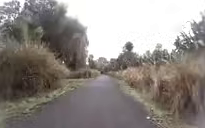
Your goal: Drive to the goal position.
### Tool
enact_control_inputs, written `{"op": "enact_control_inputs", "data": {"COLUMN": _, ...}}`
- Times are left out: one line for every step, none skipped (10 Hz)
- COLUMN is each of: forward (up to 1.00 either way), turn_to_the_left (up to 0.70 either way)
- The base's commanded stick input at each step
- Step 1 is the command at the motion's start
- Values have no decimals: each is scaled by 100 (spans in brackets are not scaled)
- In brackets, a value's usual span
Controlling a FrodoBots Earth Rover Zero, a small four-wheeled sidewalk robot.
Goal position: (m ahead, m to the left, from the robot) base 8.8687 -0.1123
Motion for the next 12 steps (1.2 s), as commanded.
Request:
{"op": "enact_control_inputs", "data": {"forward": 85, "turn_to_the_left": 0}}
{"op": "enact_control_inputs", "data": {"forward": 85, "turn_to_the_left": 0}}
{"op": "enact_control_inputs", "data": {"forward": 85, "turn_to_the_left": 0}}
{"op": "enact_control_inputs", "data": {"forward": 85, "turn_to_the_left": 0}}
{"op": "enact_control_inputs", "data": {"forward": 85, "turn_to_the_left": 0}}
{"op": "enact_control_inputs", "data": {"forward": 85, "turn_to_the_left": 0}}
{"op": "enact_control_inputs", "data": {"forward": 85, "turn_to_the_left": 0}}
{"op": "enact_control_inputs", "data": {"forward": 85, "turn_to_the_left": 0}}
{"op": "enact_control_inputs", "data": {"forward": 85, "turn_to_the_left": 0}}
{"op": "enact_control_inputs", "data": {"forward": 85, "turn_to_the_left": 0}}
{"op": "enact_control_inputs", "data": {"forward": 85, "turn_to_the_left": 0}}
{"op": "enact_control_inputs", "data": {"forward": 85, "turn_to_the_left": 0}}
